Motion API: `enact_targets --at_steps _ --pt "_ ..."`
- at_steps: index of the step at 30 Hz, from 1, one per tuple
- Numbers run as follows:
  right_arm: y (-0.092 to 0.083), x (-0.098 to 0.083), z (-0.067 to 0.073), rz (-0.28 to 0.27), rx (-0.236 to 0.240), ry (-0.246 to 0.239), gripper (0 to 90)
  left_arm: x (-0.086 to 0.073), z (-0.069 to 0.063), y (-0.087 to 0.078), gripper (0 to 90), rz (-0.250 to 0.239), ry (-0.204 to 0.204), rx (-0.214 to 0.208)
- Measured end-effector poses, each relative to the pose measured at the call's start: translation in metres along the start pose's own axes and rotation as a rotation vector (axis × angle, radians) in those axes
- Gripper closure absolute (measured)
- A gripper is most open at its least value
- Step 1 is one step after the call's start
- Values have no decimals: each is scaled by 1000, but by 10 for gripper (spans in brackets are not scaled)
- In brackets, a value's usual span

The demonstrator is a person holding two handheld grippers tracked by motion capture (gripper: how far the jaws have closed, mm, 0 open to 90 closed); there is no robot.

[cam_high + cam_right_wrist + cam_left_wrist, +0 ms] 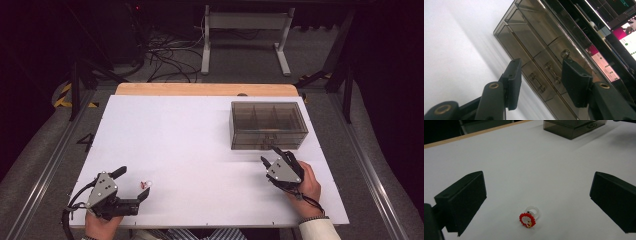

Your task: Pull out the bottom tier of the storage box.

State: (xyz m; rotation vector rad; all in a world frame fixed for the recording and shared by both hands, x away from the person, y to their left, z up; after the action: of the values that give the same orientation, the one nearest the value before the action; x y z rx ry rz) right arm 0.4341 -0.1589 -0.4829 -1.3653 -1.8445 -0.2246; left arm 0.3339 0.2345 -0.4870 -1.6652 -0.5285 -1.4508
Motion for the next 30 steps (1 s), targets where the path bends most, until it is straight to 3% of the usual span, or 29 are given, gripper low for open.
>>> enact_targets --at_steps 4,5,10,11,15,23,30 --pt "1 -1 2 17 -17 -12 562 0 0 0 14 3 6 -2" --pt "2 -2 1 33 -47 -34 571 0 0 0 14 3 3 -3" --pt "7 -3 2 49 -63 -62 580 -1 0 0 14 5 4 -1" --pt "10 -4 2 54 -74 -97 583 0 0 0 14 4 2 -2" --pt "15 -7 4 74 -105 -140 594 -1 -1 0 13 5 5 -7" --pt "23 -11 7 93 -124 -188 628 -1 -1 1 12 5 5 -5" --pt "23 -12 7 96 -129 -188 628 -1 -1 0 12 4 7 -4"
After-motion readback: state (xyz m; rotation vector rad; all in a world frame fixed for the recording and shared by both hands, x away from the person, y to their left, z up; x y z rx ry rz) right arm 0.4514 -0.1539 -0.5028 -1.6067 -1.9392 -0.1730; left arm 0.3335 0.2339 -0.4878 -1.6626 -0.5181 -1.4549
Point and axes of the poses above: each handheld gripper's, and its own axes: y roughly forward along the jaws, x roughly out of its top, z roughly to its left, the point moved 10 cm from there along y, roughly forward along the jaws, and after that the axes turned 4 degrees about -z, right-handed, at the moved point
